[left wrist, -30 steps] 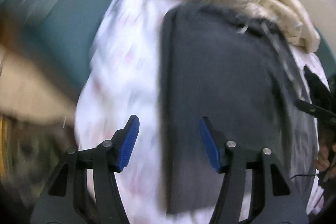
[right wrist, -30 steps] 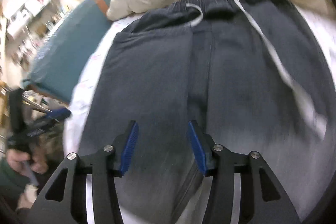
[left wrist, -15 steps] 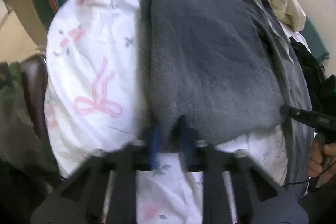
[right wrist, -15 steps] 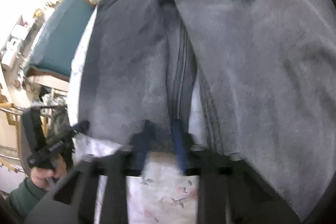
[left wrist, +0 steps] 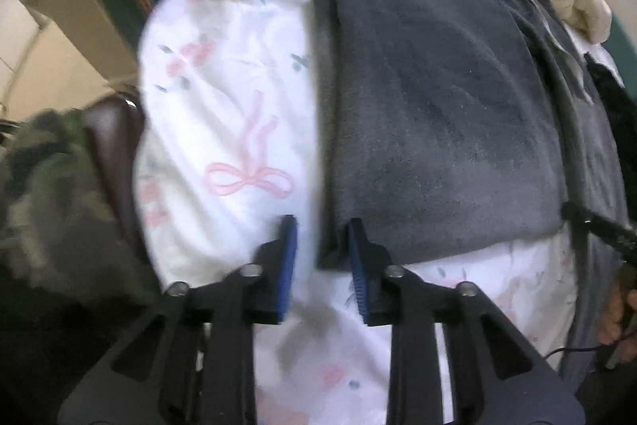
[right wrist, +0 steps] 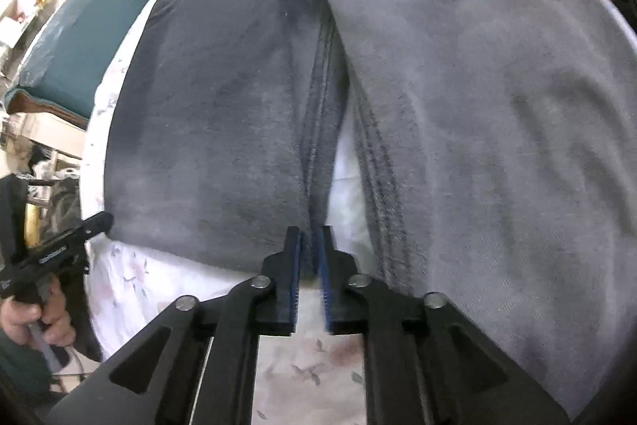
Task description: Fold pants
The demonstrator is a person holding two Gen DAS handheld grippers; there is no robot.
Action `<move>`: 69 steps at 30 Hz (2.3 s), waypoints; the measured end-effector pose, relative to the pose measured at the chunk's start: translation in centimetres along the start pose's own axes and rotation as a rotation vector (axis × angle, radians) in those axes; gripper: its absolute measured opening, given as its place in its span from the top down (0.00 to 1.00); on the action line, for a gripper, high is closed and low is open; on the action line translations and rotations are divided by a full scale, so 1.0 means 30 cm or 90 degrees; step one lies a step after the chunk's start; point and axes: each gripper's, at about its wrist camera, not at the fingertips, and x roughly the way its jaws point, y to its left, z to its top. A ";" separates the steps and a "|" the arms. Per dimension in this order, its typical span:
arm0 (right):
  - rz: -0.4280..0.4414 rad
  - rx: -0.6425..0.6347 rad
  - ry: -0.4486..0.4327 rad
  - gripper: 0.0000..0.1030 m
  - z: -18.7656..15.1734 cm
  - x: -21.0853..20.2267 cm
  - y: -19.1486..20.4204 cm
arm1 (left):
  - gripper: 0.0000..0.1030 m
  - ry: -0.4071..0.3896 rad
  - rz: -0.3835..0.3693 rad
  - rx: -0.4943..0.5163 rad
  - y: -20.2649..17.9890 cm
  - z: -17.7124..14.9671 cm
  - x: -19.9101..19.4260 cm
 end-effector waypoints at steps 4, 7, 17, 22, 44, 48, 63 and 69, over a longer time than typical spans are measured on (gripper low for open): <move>-0.015 -0.056 -0.093 0.87 -0.009 -0.111 0.080 | 0.77 -0.095 -0.034 0.026 -0.059 0.005 -0.093; 0.019 -0.069 -0.101 0.87 -0.019 -0.103 0.130 | 0.77 -0.074 -0.089 0.049 -0.124 0.008 -0.054; -0.032 -0.070 -0.044 1.00 -0.067 0.026 0.070 | 0.75 0.024 0.048 0.048 -0.137 0.008 0.034; -0.018 -0.066 -0.068 0.93 -0.128 -0.170 0.028 | 0.75 0.031 0.040 0.021 -0.170 -0.041 -0.053; -0.122 0.290 -0.072 0.60 -0.677 -0.757 -0.768 | 0.24 0.054 -0.167 0.062 -0.906 -0.635 -0.225; -0.120 0.273 -0.025 0.60 -0.712 -0.697 -0.795 | 0.28 0.094 -0.198 0.015 -0.943 -0.683 -0.161; -0.153 0.339 0.084 0.48 -0.996 -0.715 -0.782 | 0.30 0.237 -0.215 0.049 -1.006 -1.045 -0.200; -0.159 0.361 0.134 0.60 -1.050 -0.693 -0.790 | 0.72 0.222 -0.231 0.116 -1.057 -1.086 -0.199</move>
